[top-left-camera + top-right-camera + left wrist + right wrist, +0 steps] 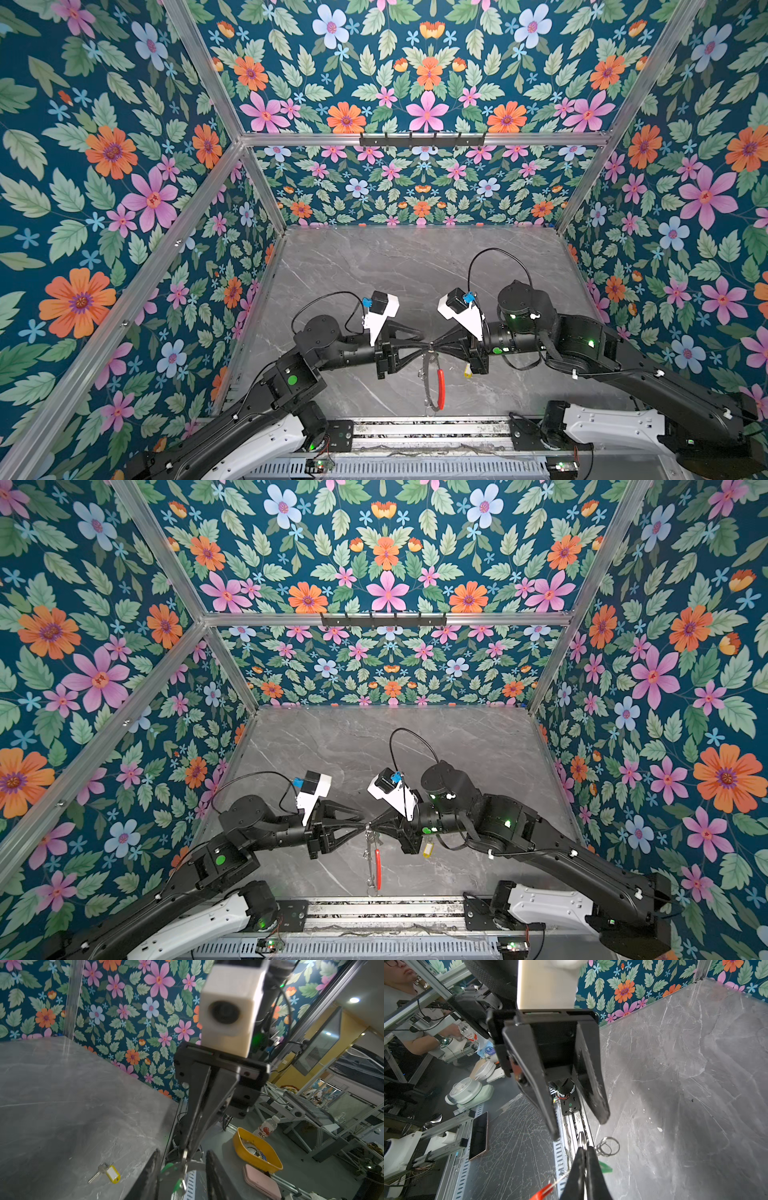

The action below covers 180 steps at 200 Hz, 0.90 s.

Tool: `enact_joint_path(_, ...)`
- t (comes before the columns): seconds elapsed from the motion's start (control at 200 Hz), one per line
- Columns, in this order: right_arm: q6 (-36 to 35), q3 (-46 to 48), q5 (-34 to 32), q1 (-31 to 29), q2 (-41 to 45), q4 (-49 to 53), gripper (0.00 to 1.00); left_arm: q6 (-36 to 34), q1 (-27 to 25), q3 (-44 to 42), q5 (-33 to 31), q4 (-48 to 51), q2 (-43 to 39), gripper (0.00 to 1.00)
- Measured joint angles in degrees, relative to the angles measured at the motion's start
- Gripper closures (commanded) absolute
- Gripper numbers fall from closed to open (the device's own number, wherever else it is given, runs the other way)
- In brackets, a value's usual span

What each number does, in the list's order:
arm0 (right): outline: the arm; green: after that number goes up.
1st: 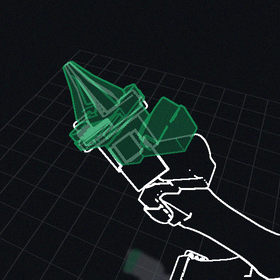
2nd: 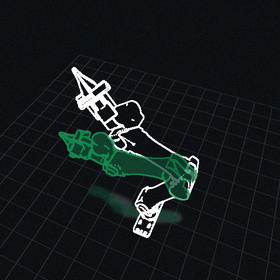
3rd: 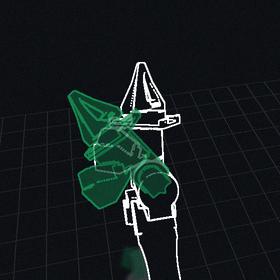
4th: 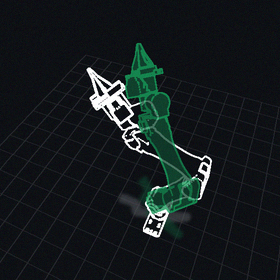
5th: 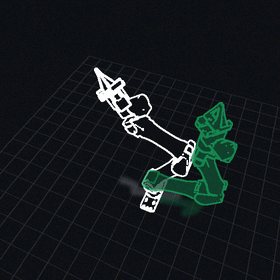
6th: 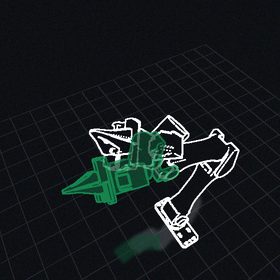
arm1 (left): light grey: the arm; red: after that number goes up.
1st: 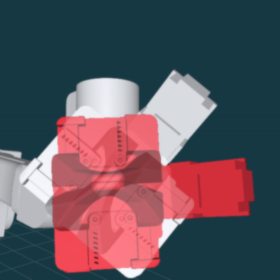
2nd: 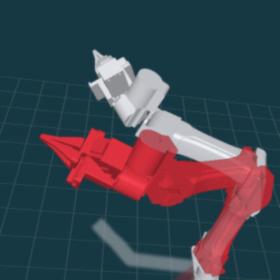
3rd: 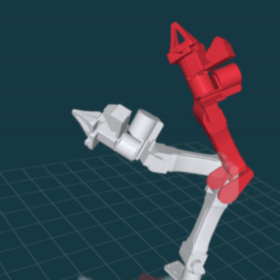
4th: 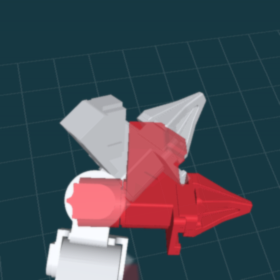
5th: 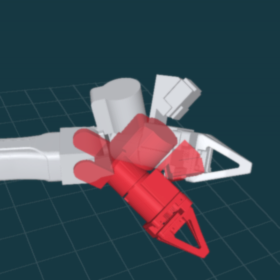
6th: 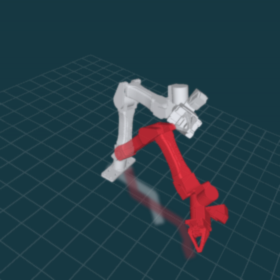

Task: Remove the keys from the keyring

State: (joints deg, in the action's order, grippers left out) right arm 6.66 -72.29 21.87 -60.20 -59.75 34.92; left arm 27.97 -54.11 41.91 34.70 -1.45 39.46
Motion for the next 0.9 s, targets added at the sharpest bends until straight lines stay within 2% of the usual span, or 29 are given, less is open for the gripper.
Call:
enact_joint_path(0.315, -0.81, -0.39, -0.02, 0.0, -0.22, 1.49, 1.0, -2.75, 0.0, 2.23, 1.53, 4.46, 1.77, 0.81)
enact_joint_path(0.515, -0.83, -0.37, -0.9, 0.0, -0.39, 1.46, 1.0, -2.78, -0.04, 2.21, 2.97, 4.37, 2.08, 0.82)
enact_joint_path(0.675, -0.81, -0.37, -1.53, 0.0, -0.52, 1.38, 1.0, -2.78, -0.04, 2.16, 3.58, 4.2, 2.47, 1.0)
enact_joint_path(0.815, -0.74, 0.02, -2.32, -0.04, -0.57, 0.68, 1.0, -2.38, -0.04, 1.42, 2.82, 3.21, 2.1, 1.0)
enact_joint_path(0.83, -0.74, 0.11, -2.47, -0.04, -0.57, 0.55, 0.97, -2.36, -0.04, 1.27, 2.54, 3.13, 2.05, 1.0)
enact_joint_path(0.9, -0.13, 0.68, -3.26, 0.0, -0.42, -0.44, 0.66, -2.08, -0.04, 0.66, 1.25, 2.27, 1.77, 1.0)
